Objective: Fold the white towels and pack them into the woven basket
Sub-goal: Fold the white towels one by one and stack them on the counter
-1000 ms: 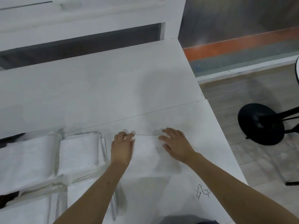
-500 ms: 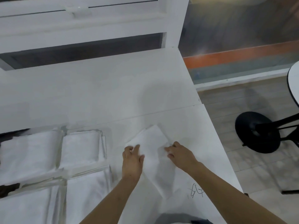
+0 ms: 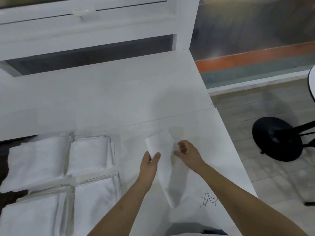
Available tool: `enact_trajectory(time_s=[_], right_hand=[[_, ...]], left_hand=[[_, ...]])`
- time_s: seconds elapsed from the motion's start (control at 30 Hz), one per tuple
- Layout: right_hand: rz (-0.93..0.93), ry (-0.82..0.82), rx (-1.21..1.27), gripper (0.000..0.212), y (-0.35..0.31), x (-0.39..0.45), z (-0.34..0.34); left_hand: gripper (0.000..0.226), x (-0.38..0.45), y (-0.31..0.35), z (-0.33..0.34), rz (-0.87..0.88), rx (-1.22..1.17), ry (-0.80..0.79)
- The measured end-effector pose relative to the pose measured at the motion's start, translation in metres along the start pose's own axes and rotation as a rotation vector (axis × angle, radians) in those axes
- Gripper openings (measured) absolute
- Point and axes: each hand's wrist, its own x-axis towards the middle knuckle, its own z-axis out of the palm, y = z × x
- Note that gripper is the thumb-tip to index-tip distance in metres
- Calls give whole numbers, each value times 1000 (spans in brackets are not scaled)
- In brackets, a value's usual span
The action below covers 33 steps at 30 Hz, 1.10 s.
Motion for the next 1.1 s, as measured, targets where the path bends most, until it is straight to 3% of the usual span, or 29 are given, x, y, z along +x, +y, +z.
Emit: enact_trajectory(time_s=[0.1, 0.2, 0.3, 0.47, 0.6, 0.73, 0.83, 0.93, 1.1], right_hand=[[61, -76, 341, 45, -20, -6, -11], [103, -201, 609, 36, -43, -11, -29], [84, -285, 721, 33, -65, -15, -45], [-20, -151, 832, 46, -86, -10, -70], [-176, -83, 737, 54, -102, -16, -88], [-242, -58, 506, 60, -102, -41, -98], [-235, -48, 234, 36, -72, -56, -85], [-171, -107, 61, 18, -23, -69, -61], [-75, -170, 53, 16, 20, -97, -39]], left_hand=[[31, -16, 24, 4, -1, -137, -219], [36, -25, 47, 4, 3, -288, -298], [39, -24, 67, -2, 22, -389, -320], [32, -17, 102, -11, 172, -271, -245], [15, -16, 119, -26, 447, 75, -126], [26, -18, 95, -40, 621, 321, -56], [42, -8, 45, -58, 732, 640, -52], [47, -2, -20, -70, 713, 875, -164], [35, -16, -92, -68, 604, 864, -225]])
